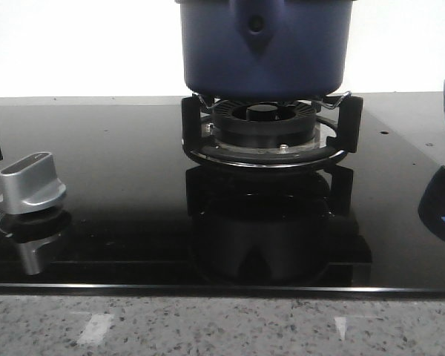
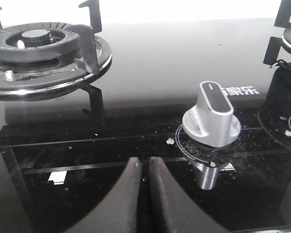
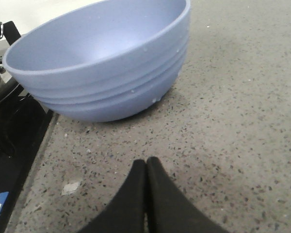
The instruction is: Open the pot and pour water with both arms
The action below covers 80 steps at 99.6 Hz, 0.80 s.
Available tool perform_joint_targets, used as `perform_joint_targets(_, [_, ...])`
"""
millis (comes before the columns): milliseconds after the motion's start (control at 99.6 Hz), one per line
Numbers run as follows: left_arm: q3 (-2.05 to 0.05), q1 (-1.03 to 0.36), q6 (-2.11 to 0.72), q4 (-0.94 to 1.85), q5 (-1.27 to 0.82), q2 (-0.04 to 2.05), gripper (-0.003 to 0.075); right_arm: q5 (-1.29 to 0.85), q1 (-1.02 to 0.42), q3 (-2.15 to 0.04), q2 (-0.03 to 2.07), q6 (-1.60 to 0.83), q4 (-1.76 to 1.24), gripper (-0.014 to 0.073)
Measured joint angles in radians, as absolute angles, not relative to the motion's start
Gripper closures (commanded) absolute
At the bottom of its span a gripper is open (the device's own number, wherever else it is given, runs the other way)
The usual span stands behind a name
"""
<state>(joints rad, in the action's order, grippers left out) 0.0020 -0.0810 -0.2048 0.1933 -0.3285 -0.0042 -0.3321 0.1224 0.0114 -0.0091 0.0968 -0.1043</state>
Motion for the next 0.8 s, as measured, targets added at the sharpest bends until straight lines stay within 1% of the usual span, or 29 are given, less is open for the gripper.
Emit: perform_joint_targets(803, [0.002, -0.081, -0.205, 0.193, -0.329, -0.004, 0.074, -0.327, 0.122, 0.011, -0.009, 0.097, -0.077, 0.0668])
